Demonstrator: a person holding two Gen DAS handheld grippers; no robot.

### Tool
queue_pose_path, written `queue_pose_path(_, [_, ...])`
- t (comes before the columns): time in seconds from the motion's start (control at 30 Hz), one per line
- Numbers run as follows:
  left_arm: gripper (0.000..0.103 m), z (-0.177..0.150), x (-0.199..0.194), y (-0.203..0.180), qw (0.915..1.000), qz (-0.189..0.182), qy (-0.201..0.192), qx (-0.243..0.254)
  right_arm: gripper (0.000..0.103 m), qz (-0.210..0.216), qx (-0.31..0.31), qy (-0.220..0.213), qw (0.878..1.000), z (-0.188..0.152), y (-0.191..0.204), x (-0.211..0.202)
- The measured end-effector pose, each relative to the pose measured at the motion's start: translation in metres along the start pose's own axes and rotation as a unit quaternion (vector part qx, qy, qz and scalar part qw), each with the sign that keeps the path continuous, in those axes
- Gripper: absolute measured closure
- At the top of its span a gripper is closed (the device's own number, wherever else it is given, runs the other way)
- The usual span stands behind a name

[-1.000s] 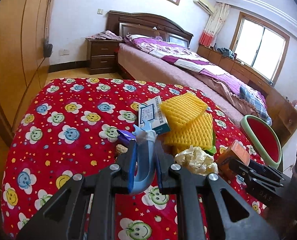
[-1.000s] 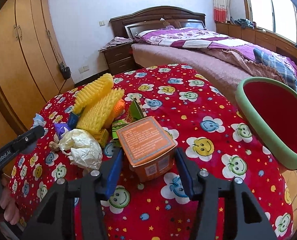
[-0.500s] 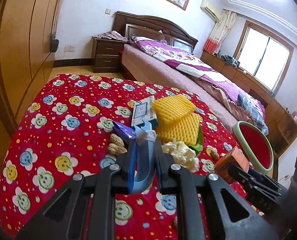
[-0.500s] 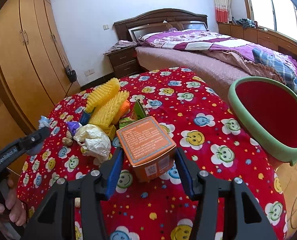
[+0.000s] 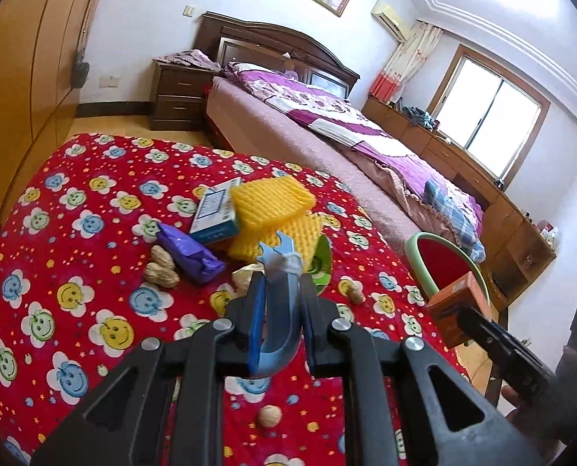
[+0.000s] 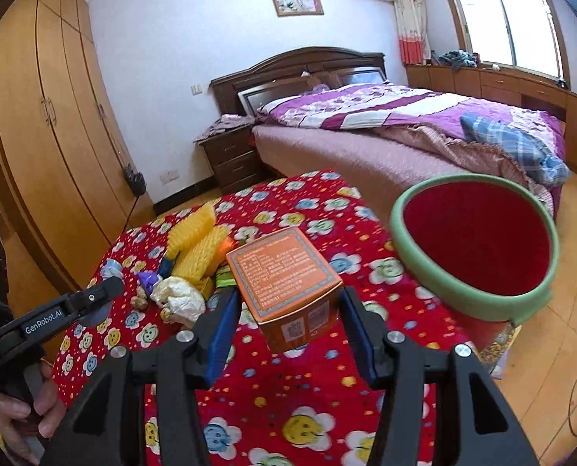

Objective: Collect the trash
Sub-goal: 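Carry the blue piece in the left tool and box in the right tool over the bucket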

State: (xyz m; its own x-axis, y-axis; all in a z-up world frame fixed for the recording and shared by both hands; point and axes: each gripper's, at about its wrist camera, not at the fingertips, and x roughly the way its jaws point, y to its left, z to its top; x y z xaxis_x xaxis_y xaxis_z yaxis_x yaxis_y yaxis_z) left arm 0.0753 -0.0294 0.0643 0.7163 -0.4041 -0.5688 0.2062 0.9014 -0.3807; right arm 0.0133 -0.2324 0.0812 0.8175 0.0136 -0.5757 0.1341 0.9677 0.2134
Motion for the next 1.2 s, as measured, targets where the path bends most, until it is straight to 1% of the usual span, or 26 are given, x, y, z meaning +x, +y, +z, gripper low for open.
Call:
queue_pose_path(0.33, [0.086, 0.01, 0.016, -0.048, 0.9989, -0.011, 0.01, 0.044, 0.048, -0.028, 0.025, -0.031, 0.999, 0.015, -0.049, -0.02])
queue_pose_path(0.6, [0.086, 0.016, 0.03, -0.093, 0.9964, -0.024, 0.014, 0.08, 0.048, -0.045, 0.045, -0.046, 0.997, 0.025, -0.09, -0.024])
queue_pose_path(0.9, [0.086, 0.016, 0.066, -0.14, 0.9919, -0.035, 0.038, 0.116, 0.048, -0.056, 0.064, -0.056, 0.995, 0.032, -0.13, -0.02])
queue_pose_path(1.07, [0.086, 0.016, 0.087, -0.171, 0.9872, -0.044, 0.045, 0.147, 0.048, -0.064, 0.08, -0.063, 0.993, 0.033, -0.15, -0.018])
queue_pose_path(1.2, [0.086, 0.015, 0.104, -0.189, 0.9836, -0.058, 0.056, 0.161, 0.048, -0.08, 0.098, -0.066, 0.99, 0.035, -0.17, -0.016])
